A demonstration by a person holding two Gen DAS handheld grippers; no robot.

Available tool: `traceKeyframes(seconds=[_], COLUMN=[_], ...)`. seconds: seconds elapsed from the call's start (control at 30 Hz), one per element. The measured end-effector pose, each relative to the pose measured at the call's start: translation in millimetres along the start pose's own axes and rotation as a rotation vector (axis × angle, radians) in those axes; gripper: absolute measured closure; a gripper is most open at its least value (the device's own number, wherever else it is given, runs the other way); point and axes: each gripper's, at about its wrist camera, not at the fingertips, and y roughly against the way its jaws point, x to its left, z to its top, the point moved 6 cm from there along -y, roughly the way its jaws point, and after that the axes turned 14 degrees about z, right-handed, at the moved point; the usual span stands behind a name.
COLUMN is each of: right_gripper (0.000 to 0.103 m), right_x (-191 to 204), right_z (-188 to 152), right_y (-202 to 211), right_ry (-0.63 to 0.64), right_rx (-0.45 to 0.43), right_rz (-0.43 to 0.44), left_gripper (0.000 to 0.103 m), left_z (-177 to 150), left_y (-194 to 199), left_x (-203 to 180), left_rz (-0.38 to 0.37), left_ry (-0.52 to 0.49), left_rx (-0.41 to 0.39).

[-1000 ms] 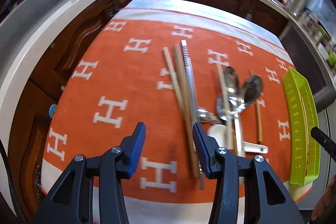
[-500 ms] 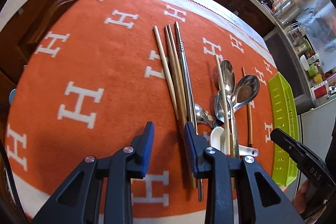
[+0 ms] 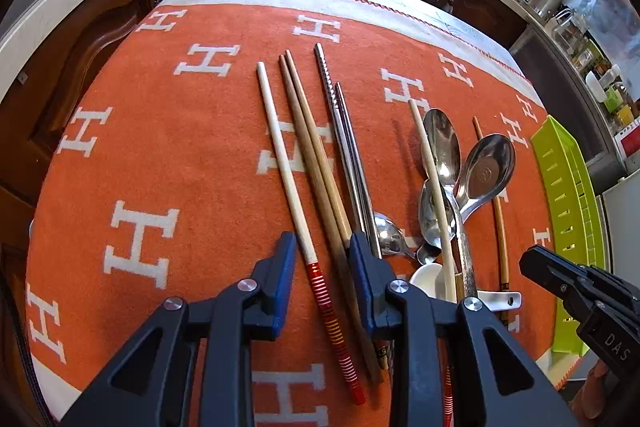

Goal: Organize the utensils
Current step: 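Grasp another red-banded chopstick from the pile with the left tool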

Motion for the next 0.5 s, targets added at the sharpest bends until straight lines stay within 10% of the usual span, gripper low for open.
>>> traceKeyframes(seconds=[0.5], right_gripper=[0.095], right_x=[12], right_z=[-3], right_y=[-3], right_ry=[0.033], right_rx=[0.01], right_rz=[0.017], left_gripper=[0.092], left_z=[-5], left_y=[-3], left_x=[35], left_rz=[-0.009], left_ry=[0.082], left_rx=[0.016])
